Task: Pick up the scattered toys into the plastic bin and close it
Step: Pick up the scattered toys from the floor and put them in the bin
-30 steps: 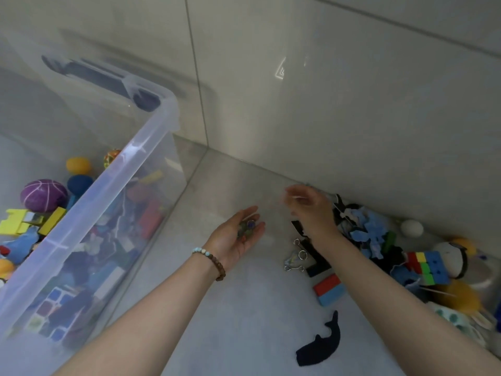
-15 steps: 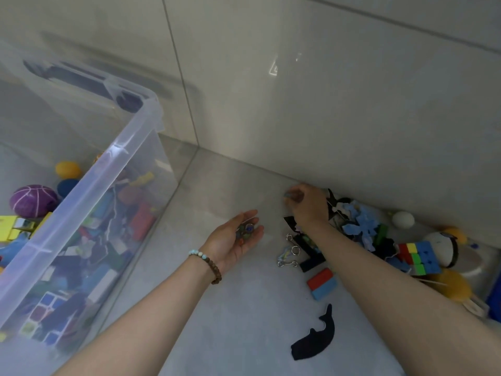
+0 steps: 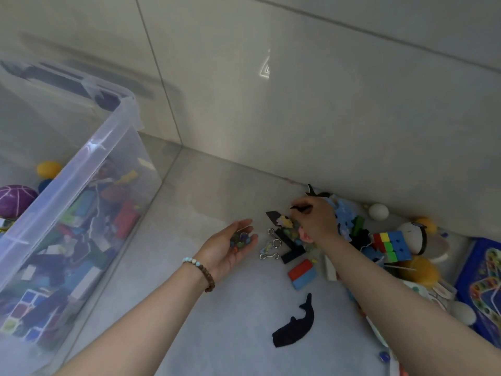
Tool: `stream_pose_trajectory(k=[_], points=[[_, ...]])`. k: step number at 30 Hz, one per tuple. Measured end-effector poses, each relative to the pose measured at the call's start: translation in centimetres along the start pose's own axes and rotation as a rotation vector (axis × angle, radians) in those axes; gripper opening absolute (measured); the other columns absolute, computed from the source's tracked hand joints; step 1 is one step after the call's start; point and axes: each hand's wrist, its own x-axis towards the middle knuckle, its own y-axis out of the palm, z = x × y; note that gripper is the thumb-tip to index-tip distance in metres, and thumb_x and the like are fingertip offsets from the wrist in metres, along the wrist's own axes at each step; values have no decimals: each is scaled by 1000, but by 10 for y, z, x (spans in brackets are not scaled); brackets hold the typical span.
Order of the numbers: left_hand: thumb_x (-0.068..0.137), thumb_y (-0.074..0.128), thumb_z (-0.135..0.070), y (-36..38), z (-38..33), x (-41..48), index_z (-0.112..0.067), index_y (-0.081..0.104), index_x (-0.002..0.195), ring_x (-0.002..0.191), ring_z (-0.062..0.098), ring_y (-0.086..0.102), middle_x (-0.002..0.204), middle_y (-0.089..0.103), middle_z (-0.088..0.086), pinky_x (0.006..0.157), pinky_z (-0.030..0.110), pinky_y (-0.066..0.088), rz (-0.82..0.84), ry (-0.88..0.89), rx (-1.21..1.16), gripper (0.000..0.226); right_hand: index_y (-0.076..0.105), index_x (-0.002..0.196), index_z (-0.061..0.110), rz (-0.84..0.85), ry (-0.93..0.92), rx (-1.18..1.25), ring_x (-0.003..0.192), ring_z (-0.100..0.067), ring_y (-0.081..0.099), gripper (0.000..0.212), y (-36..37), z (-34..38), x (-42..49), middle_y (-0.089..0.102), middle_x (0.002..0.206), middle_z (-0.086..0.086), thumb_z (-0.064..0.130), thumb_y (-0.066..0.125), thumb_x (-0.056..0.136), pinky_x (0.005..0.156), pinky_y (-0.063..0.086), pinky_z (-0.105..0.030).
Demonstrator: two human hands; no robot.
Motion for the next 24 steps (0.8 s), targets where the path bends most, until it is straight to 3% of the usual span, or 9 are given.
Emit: stream_pose_trajectory(k=[4, 10, 13, 15, 17, 20, 24], points=[[100, 38, -18, -1, -2, -7, -1, 62, 91, 80, 23, 58, 90, 56, 12, 61, 28, 58, -9, 17, -5, 31, 68, 90, 10, -78, 4, -98, 83, -10, 55, 8, 11, 4, 0, 67, 97, -5, 7, 63, 83, 73, 40, -18], [99, 39, -16, -2, -4, -18, -1, 62, 91, 82, 23, 58, 92, 56, 12, 60, 27, 58, -25, 31, 13, 29, 66, 97, 7, 8, -110, -262, 92, -15, 55, 13, 18, 5, -22, 59, 106, -8, 7, 56, 89, 76, 43, -21], [99, 39, -15, -4, -4, -25, -1, 62, 91, 81, 22, 58, 92, 56, 11, 58, 26, 58, -41, 46, 22, 28, 66, 102, 6, 40, -58, -232, 95, -17, 57, 16, 16, 9, -23, 61, 110, -10, 6, 57, 89, 78, 41, -18], [99, 39, -14, -5, -3, -32, -1, 62, 91, 81, 22, 58, 93, 55, 12, 58, 26, 58, -50, 54, 39, 28, 66, 106, 4, 30, 24, -58, 94, -16, 59, 21, 8, 21, -24, 65, 110, -11, 3, 59, 86, 77, 44, -16], [99, 40, -14, -3, -6, -43, -1, 62, 92, 81, 22, 58, 95, 56, 12, 58, 26, 59, -51, 65, 86, 26, 66, 107, 2, 41, 158, 330, 83, -11, 63, 23, -4, 45, -30, 68, 100, -9, 0, 62, 85, 68, 50, -10], [99, 41, -13, 3, -23, -75, -2, 62, 92, 78, 21, 59, 92, 59, 11, 60, 24, 59, -9, 129, 147, 25, 65, 100, 3, 262, 323, 909, 64, -5, 67, 15, -18, 96, -53, 66, 81, -5, 0, 60, 86, 66, 55, -12], [95, 46, -9, 4, -74, -148, -4, 63, 93, 66, 14, 67, 84, 65, 7, 59, 20, 58, 102, 262, 245, 19, 63, 92, 3, 547, 391, 1136, 60, -10, 67, 13, -20, 172, -87, 64, 78, -8, 4, 51, 92, 65, 57, -19]])
